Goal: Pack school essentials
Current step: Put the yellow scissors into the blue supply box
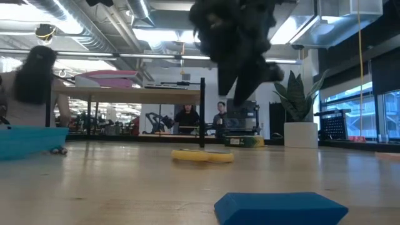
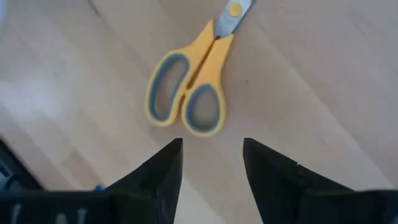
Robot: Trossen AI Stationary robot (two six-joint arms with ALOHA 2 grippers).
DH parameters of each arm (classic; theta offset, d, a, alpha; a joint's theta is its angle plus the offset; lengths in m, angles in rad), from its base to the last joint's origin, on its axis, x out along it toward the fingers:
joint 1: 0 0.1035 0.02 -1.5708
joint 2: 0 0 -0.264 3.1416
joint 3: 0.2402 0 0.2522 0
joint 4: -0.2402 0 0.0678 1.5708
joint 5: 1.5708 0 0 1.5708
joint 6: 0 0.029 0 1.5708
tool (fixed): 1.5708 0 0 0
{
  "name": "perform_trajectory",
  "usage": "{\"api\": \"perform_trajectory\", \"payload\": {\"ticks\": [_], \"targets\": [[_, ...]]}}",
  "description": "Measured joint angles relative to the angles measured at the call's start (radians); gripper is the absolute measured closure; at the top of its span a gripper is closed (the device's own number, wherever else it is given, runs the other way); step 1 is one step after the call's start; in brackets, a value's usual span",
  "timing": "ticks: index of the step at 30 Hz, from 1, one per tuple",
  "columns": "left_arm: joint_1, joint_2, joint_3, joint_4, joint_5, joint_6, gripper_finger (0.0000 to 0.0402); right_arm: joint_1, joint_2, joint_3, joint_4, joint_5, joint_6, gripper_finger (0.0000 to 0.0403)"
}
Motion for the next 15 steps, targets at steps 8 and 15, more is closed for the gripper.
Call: {"api": "perform_trajectory", "payload": {"ticks": [8,15], "targets": [[0.000,0.000,0.000,0.000,0.000,0.000,0.0401,-0.003,0.077,0.000,0.052,0.001,-0.025,0.0245],[0.000,0.000,0.000,0.000,0.000,0.000,0.0401,-0.004,0.123,0.000,0.059,0.019,-0.058,0.0246]]}}
